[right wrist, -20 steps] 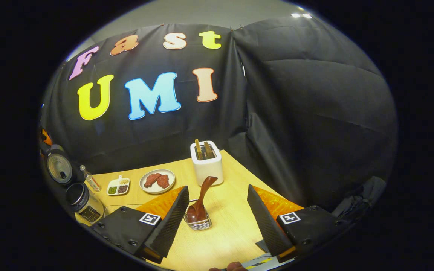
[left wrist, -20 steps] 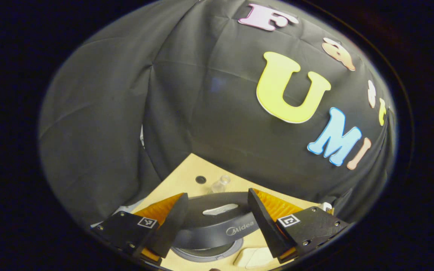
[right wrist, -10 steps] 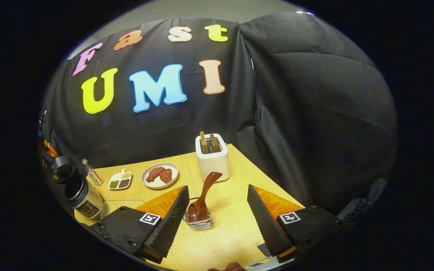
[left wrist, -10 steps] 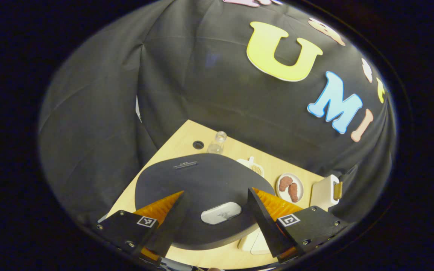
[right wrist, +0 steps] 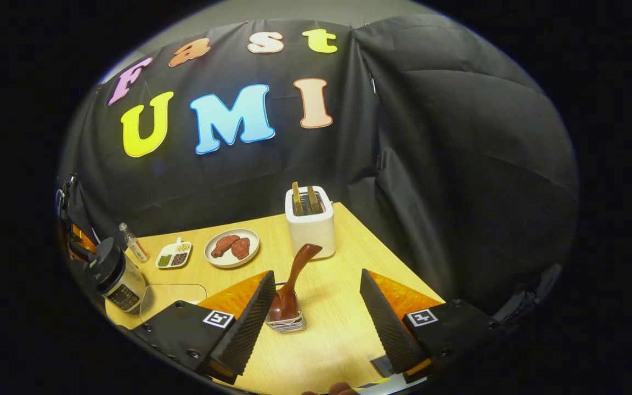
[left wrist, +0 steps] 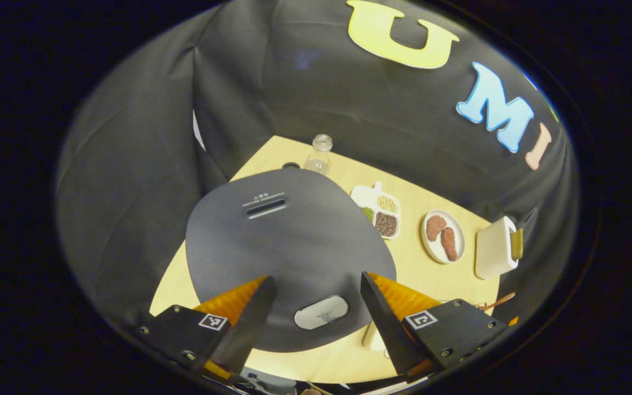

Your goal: Close the left gripper, press the button to open the rice cooker; take a wooden spoon from the chopstick holder with the right hand, scoop a spoonful of rice and pour it into the rice cooker, then put the wooden spoon back into the chopstick holder.

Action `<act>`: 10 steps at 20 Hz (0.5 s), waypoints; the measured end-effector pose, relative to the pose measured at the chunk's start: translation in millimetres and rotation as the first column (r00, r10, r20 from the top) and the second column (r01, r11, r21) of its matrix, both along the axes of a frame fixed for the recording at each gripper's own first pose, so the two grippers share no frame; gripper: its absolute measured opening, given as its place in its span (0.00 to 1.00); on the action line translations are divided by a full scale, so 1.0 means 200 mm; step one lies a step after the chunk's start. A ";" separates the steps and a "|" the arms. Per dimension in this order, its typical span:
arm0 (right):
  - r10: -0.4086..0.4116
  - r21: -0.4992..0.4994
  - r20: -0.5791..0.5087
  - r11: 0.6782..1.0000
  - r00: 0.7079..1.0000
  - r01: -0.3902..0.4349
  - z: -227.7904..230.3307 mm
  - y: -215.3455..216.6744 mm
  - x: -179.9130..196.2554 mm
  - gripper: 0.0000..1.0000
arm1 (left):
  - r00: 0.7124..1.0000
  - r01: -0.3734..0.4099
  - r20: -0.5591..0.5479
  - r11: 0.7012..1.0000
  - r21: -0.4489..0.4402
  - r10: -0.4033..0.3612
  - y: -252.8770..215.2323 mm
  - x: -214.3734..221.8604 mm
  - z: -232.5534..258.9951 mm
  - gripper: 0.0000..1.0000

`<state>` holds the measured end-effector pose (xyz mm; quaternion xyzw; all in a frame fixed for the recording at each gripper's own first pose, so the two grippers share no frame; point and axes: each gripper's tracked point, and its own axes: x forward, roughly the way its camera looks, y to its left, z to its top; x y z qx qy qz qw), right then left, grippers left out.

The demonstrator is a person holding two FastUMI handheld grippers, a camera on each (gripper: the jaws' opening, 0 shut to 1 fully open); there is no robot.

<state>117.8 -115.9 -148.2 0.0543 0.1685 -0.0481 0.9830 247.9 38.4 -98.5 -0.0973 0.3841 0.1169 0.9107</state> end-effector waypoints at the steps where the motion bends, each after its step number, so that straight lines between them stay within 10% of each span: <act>1: 0.003 -0.004 -0.004 1.000 1.000 -0.003 0.00 -0.01 0.00 0.98 | 1.000 -0.003 -0.012 1.000 0.008 0.003 -0.01 0.00 -0.03 1.00; 10: 0.031 0.010 -0.032 0.999 0.999 -0.031 -0.08 -0.14 0.00 0.98 | 1.000 -0.009 -0.019 0.988 0.151 0.012 -0.01 0.02 -0.07 1.00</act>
